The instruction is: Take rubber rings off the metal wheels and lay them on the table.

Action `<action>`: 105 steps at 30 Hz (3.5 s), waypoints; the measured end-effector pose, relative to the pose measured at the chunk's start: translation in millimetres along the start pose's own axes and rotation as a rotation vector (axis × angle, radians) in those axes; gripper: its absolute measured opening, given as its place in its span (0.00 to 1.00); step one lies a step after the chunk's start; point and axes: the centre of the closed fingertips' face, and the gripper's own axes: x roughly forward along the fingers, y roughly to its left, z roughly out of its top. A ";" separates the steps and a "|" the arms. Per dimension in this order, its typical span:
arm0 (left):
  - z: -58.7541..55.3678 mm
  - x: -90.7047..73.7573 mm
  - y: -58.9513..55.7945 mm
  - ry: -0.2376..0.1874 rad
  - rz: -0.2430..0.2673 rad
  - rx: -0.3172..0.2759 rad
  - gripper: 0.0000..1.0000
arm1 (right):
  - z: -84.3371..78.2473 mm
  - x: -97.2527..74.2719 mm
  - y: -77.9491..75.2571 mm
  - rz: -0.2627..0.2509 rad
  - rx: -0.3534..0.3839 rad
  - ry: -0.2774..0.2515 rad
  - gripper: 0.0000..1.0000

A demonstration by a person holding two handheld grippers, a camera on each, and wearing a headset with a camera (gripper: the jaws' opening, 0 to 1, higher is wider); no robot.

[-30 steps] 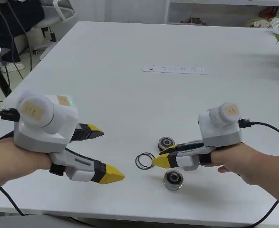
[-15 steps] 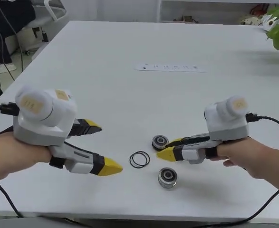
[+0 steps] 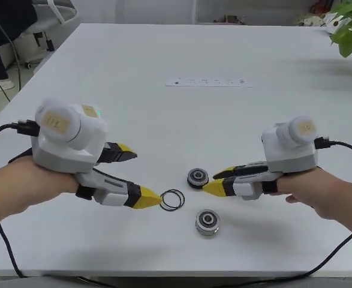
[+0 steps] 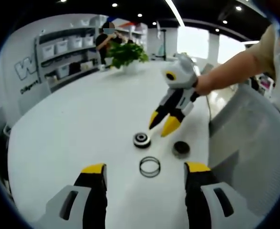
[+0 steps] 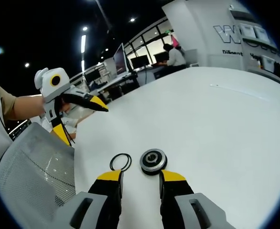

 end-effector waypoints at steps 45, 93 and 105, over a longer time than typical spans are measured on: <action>6.1 78.0 6.5 0.029 -0.058 0.001 0.45 | -5.3 20.0 -22.1 -0.051 -0.186 -0.002 0.19; 14.8 116.2 0.0 0.034 -0.079 0.026 0.19 | -9.4 18.7 -31.6 -0.070 -0.199 -0.011 0.07; 15.5 117.0 2.2 0.038 -0.050 0.031 0.14 | -9.6 17.4 -33.5 -0.082 -0.177 -0.015 0.04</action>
